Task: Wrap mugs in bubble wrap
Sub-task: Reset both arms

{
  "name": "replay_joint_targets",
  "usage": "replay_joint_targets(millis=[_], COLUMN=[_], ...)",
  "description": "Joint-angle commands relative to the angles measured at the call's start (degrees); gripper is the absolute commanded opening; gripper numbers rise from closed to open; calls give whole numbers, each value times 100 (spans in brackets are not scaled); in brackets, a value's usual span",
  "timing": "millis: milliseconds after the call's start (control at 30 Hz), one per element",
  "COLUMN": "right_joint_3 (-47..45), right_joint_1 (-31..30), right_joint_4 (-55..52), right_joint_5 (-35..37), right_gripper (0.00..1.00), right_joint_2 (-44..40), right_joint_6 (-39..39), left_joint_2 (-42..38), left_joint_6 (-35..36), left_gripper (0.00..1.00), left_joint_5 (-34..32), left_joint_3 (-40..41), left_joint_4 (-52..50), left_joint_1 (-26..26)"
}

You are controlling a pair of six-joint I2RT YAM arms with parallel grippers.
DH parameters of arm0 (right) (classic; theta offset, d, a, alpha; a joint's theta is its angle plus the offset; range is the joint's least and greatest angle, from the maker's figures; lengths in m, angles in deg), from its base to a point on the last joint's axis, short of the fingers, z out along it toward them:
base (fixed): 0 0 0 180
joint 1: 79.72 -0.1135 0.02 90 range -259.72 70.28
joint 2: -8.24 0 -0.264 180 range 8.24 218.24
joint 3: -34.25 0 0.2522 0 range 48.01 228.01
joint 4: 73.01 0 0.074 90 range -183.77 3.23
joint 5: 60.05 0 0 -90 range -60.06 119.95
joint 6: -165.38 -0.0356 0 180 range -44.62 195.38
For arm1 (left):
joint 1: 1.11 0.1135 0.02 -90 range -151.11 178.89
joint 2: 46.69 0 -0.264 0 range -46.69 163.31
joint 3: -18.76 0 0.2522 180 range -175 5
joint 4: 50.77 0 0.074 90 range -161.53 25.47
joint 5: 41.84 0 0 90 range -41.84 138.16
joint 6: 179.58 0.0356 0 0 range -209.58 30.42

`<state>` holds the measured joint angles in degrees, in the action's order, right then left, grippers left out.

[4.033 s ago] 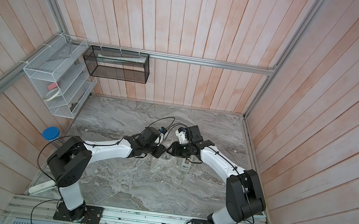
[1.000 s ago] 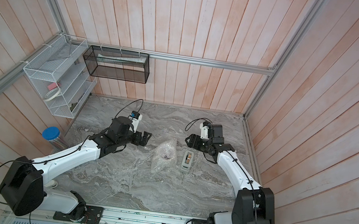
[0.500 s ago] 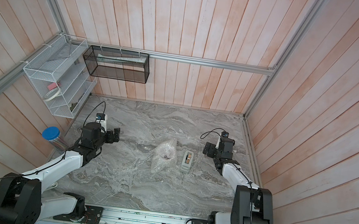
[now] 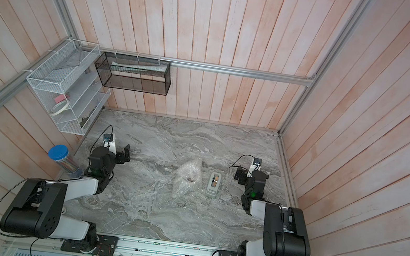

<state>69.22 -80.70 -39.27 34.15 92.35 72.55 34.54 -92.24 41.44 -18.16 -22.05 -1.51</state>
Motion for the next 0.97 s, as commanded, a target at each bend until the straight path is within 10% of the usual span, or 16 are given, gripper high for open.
replay_joint_targets(millis=[0, 200, 933], right_joint_3=[-239, -1209, -1242], right_joint_1=[35, 49, -228], right_joint_4=[1148, 3688, 3838], right_joint_5=[145, 249, 1475], right_gripper=[98, 98, 98], right_joint_2=[-33, 635, 680], right_joint_6=[235, 282, 231], left_joint_2=[247, 529, 594], left_joint_6=[-138, -104, -89], left_gripper=[100, 100, 100], left_joint_5=[217, 432, 505], left_joint_3=[140, 352, 532], left_joint_4=[872, 1481, 1878], left_joint_1=[296, 314, 313])
